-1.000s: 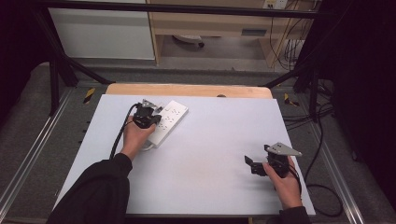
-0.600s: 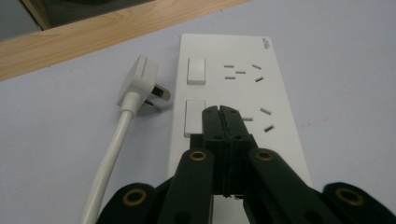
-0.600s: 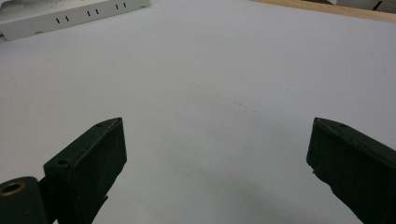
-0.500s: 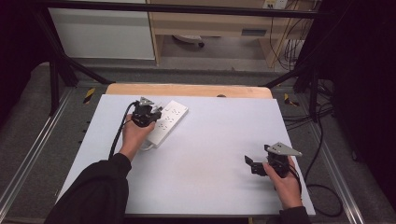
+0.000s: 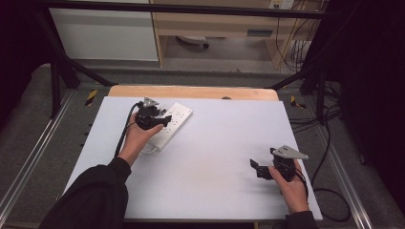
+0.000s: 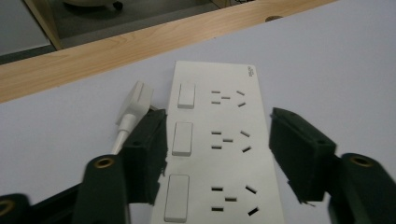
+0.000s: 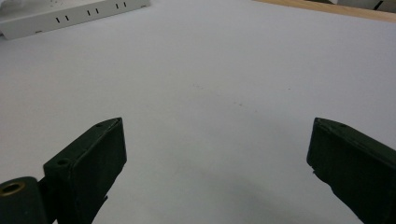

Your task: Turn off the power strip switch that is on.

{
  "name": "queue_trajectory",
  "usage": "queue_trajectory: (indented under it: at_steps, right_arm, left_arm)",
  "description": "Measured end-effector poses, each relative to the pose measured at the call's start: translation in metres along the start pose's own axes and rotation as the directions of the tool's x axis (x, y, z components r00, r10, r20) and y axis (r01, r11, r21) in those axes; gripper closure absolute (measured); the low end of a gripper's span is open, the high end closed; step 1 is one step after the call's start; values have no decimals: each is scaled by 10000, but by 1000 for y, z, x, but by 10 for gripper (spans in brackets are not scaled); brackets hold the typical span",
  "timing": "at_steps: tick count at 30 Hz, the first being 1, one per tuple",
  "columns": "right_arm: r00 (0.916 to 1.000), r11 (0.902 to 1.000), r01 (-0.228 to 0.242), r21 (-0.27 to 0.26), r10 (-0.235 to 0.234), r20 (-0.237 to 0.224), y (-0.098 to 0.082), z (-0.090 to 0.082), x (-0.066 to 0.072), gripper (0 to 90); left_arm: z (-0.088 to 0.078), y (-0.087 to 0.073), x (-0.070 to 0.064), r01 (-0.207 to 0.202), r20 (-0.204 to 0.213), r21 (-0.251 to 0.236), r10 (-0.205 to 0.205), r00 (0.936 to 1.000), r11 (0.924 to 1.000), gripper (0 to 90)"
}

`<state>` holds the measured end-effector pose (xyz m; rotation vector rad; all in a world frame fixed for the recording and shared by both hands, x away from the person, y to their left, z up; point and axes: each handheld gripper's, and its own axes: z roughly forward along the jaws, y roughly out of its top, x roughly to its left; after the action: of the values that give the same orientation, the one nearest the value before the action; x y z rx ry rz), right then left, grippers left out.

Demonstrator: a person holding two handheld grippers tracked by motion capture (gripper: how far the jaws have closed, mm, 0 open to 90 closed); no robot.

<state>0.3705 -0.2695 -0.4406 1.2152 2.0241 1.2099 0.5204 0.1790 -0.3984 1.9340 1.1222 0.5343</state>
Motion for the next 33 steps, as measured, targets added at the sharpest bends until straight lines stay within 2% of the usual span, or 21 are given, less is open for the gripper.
queue_trajectory:
  at_steps: [4, 9, 16, 25, 33]
  right_arm:
    - [10000, 10000, -19, 11, 19, -8, 0, 0, 0, 50]
    - [10000, 10000, -2, 13, 2, -29, 0, 0, 0, 48]
    - [10000, 10000, -28, -14, 28, -60, 0, 0, 0, 47]
    - [10000, 10000, -8, 1, 8, -27, 0, 1, 0, 41]
    - [10000, 10000, -8, -24, 8, -22, 0, 0, 0, 38]
  left_arm:
    - [-2, 2, 0, 72, -165, -141, -75, 9998, 9999, 170]
    - [-7, 4, 2, 238, 117, -461, -233, 9997, 9987, 111]
    - [-13, 5, 3, 674, 435, -464, -654, 9969, 9966, 108]
    - [-31, 8, 1, 533, 730, -505, -496, 9961, 9973, 95]
    - [-49, 4, 4, 546, 716, -627, -501, 9962, 9965, 92]
